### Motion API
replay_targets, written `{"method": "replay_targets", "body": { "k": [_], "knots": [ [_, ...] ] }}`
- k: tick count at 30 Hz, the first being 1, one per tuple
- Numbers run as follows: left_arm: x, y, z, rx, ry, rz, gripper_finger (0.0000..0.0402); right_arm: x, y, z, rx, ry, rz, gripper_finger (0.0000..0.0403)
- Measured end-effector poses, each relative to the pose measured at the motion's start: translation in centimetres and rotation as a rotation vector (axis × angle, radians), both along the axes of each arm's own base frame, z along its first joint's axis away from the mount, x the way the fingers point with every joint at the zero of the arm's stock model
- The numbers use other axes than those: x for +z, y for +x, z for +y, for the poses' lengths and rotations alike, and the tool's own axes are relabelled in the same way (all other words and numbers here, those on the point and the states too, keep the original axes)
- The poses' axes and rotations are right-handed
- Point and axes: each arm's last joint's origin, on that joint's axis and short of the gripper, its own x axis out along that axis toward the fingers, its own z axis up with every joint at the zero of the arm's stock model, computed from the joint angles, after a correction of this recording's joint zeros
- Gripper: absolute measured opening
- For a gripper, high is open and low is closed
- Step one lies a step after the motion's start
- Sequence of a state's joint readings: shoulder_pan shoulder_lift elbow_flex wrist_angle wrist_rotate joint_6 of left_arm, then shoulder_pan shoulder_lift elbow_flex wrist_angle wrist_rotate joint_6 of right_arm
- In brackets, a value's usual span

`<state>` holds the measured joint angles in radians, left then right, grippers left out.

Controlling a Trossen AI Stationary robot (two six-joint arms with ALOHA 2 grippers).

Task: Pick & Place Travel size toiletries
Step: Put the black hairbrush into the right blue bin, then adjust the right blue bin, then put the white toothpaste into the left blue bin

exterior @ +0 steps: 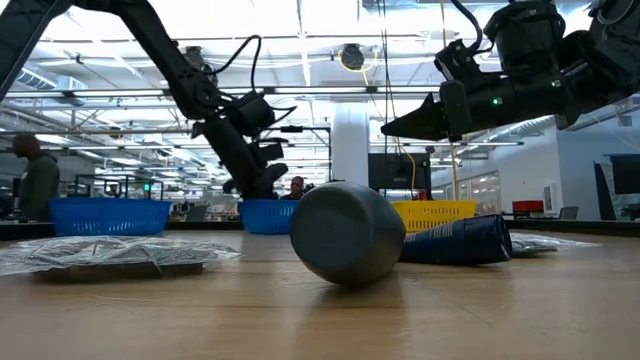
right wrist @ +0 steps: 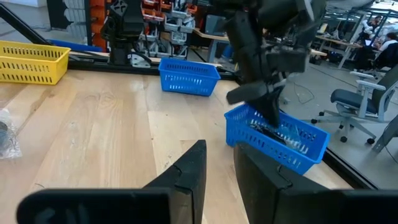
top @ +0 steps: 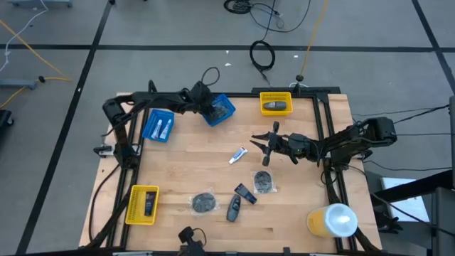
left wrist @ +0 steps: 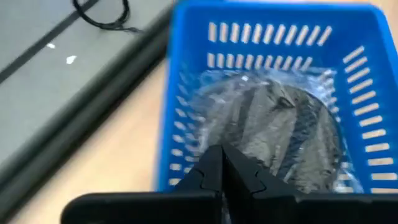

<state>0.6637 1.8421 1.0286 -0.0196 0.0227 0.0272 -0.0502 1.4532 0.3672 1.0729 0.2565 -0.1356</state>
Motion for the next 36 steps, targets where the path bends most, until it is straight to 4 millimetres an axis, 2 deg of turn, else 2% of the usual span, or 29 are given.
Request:
{"method": "replay_targets", "body": {
  "k": [5, 10, 16, 21, 26, 30, 36],
  "knots": [
    [2.0, -1.4, 1.1, 0.031, 0.076, 0.0, 0.001, 0.0, 0.0, 0.0, -0.001, -0.001, 0.001, 0.0075],
    [2.3, -2.8, 2.3, -0.033, -0.028, -0.086, 0.0003, 0.0, 0.0, 0.0, -0.001, -0.003, 0.003, 0.0075],
    [2.1, -2.3, 1.3, -0.176, -0.14, -0.14, 0.0005, -0.1, 0.0, 0.0, -0.001, -0.006, 0.009, 0.0075],
    [1.1, -2.1, 0.1, -0.091, -0.044, 0.091, 0.0006, -0.1, 0.0, 0.0, -0.002, -0.006, 0.01, 0.0075],
    [1.2, -2.6, 0.7, 0.013, 0.126, 0.243, 0.0002, -0.1, 0.0, 0.0, -0.002, -0.007, 0.01, 0.0075],
    [1.7, -2.7, 1.6, 0.016, 0.257, 0.28, 0.0009, -0.1, 0.0, 0.0, -0.002, -0.007, 0.01, 0.0075],
    [2.2, -3.1, 3.0, 0.052, 0.321, 0.238, 0.0002, -0.1, 0.0, 0.0, -0.002, -0.007, 0.01, 0.0075]
  ]
}}
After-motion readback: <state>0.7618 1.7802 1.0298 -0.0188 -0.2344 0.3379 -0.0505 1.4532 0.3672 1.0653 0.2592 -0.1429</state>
